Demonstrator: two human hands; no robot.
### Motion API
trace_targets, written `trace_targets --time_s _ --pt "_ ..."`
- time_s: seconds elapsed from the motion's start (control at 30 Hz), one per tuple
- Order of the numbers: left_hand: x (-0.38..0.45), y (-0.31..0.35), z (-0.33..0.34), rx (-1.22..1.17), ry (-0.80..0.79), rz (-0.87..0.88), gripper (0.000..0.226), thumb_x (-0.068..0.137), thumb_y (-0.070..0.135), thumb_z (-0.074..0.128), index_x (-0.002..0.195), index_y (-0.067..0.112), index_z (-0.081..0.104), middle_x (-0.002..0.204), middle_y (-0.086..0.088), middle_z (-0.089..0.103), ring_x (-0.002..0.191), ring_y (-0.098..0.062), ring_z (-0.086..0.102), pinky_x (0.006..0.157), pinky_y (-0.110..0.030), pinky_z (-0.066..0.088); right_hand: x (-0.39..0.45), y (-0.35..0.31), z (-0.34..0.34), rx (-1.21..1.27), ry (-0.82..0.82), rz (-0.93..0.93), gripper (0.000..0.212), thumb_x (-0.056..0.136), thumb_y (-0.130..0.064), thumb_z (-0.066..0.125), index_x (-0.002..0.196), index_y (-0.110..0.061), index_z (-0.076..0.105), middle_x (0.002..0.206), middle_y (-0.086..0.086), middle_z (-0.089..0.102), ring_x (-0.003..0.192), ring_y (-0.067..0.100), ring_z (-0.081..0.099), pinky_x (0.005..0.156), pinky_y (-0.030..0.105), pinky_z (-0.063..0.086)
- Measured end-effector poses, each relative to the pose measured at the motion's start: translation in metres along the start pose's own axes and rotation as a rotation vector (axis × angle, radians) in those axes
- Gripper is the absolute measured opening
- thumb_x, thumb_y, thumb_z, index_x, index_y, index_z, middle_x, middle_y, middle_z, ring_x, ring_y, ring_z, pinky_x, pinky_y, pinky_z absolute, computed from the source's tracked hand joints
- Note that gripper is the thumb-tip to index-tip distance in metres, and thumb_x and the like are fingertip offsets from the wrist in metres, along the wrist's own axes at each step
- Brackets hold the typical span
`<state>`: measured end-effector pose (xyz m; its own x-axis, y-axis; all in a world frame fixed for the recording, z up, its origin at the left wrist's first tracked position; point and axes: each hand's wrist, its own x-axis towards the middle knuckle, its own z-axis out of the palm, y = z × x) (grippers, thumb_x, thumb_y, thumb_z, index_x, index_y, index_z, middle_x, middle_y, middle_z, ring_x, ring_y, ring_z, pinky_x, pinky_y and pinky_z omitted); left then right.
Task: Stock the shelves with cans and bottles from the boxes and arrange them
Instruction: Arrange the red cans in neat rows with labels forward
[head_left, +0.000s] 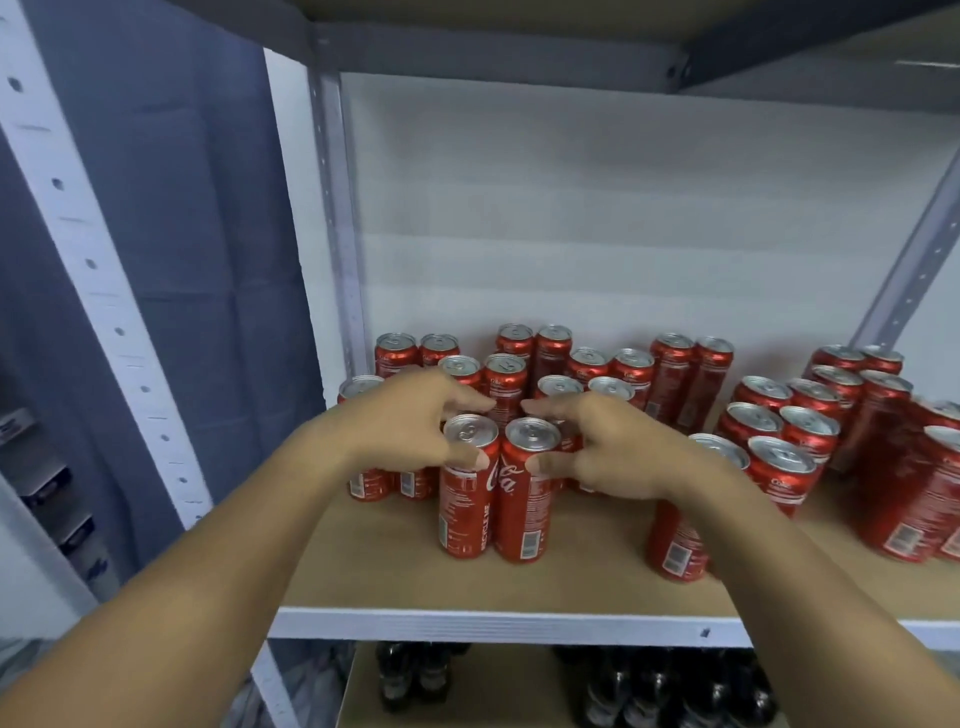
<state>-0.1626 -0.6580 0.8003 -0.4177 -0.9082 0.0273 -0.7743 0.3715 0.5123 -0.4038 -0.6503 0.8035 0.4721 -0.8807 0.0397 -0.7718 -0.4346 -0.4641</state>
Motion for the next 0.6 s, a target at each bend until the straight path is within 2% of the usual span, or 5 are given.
trace_targets --time_s 0.1,0.23,0.43,0.53,0.6 --pt "0.003 0.002 -0.004 0.186 0.031 -0.005 0.071 0.066 0.073 0.077 0.114 0.022 0.075 0.113 0.002 0.076 0.103 -0.016 0.071 0.091 -0.045 0.059 0.004 -0.002 -0.003 -0.081 0.03 -0.007 0.058 0.083 -0.05 0.076 0.132 -0.023 0.062 0.125 -0.009 0.066 0.106 0.004 0.063 0.091 0.028 0.052" --pt "0.007 0.006 -0.009 0.213 -0.011 0.048 0.039 0.073 0.061 0.082 0.093 0.028 0.076 0.084 0.016 0.074 0.08 -0.004 0.069 0.076 -0.038 0.06 0.008 -0.006 -0.006 -0.09 0.014 0.007 0.048 0.079 -0.055 0.078 0.116 -0.026 0.067 0.097 -0.011 0.068 0.059 -0.012 0.058 0.062 0.021 0.046" --pt "0.009 0.008 -0.019 0.165 -0.187 0.12 0.031 0.079 0.051 0.081 0.099 0.028 0.075 0.09 0.012 0.076 0.083 -0.007 0.071 0.077 -0.044 0.059 0.007 -0.009 -0.013 -0.067 -0.081 -0.018 0.058 0.086 -0.037 0.078 0.139 -0.026 0.058 0.14 -0.012 0.058 0.122 0.008 0.057 0.102 0.03 0.05" --pt "0.011 0.01 -0.017 0.278 -0.101 0.08 0.053 0.073 0.071 0.077 0.079 0.02 0.067 0.073 0.005 0.07 0.068 -0.006 0.065 0.06 -0.031 0.053 0.008 -0.012 -0.012 -0.135 -0.05 0.019 0.069 0.08 -0.054 0.077 0.139 -0.024 0.058 0.137 -0.008 0.06 0.12 0.01 0.058 0.099 0.032 0.051" --pt "0.014 0.009 -0.015 0.362 -0.053 0.067 0.06 0.069 0.076 0.074 0.081 0.017 0.073 0.078 -0.001 0.074 0.073 -0.016 0.069 0.067 -0.045 0.059 0.007 -0.015 -0.012 -0.183 -0.013 0.036 0.063 0.077 -0.06 0.076 0.128 -0.024 0.065 0.12 -0.007 0.068 0.104 0.009 0.062 0.089 0.033 0.055"
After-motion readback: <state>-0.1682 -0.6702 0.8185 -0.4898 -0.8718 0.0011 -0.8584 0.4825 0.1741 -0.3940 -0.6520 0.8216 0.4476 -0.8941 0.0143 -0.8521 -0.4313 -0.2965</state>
